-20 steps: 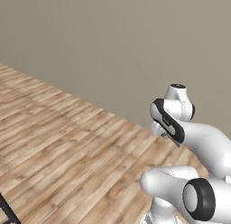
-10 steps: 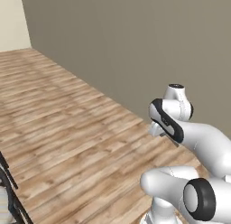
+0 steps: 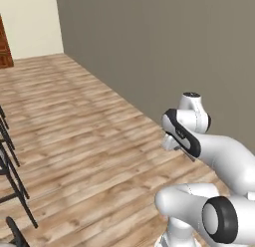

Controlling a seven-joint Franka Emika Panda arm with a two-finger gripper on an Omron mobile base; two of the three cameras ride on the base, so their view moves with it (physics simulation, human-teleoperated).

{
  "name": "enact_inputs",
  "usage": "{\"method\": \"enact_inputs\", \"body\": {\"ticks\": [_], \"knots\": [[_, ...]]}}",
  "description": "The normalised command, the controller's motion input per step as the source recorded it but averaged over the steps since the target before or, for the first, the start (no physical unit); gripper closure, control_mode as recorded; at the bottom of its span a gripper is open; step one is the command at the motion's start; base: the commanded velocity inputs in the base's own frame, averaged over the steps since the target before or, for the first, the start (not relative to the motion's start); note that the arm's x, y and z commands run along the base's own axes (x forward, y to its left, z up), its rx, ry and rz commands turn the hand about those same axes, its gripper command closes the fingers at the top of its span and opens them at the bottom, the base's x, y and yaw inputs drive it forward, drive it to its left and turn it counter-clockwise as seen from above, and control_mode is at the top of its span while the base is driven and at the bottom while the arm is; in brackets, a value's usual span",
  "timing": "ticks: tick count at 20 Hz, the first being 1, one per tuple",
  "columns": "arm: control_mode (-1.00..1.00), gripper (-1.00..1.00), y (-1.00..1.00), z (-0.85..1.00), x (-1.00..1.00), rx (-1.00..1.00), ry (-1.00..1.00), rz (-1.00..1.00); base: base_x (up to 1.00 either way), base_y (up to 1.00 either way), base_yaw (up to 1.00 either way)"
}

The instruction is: Take the fork and place it on the left side of the plate. Then take the spoon and place it on the right side of the plate. Make sure they're directly next to the plate.

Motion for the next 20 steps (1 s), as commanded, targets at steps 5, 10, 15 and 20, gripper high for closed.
{"method": "enact_inputs", "body": {"ticks": [5,10,15,20], "knots": [[1.0,1.0,0.0,0.0,0.0,0.0,0.0,0.0,1.0,0.0,0.16],[1.0,1.0,0.0,0.0,0.0,0.0,0.0,0.0,1.0,0.0,0.14],[1.0,1.0,0.0,0.0,0.0,0.0,0.0,0.0,1.0,0.0,0.15],[1.0,1.0,0.0,0.0,0.0,0.0,0.0,0.0,1.0,-0.01,0.13]]}}
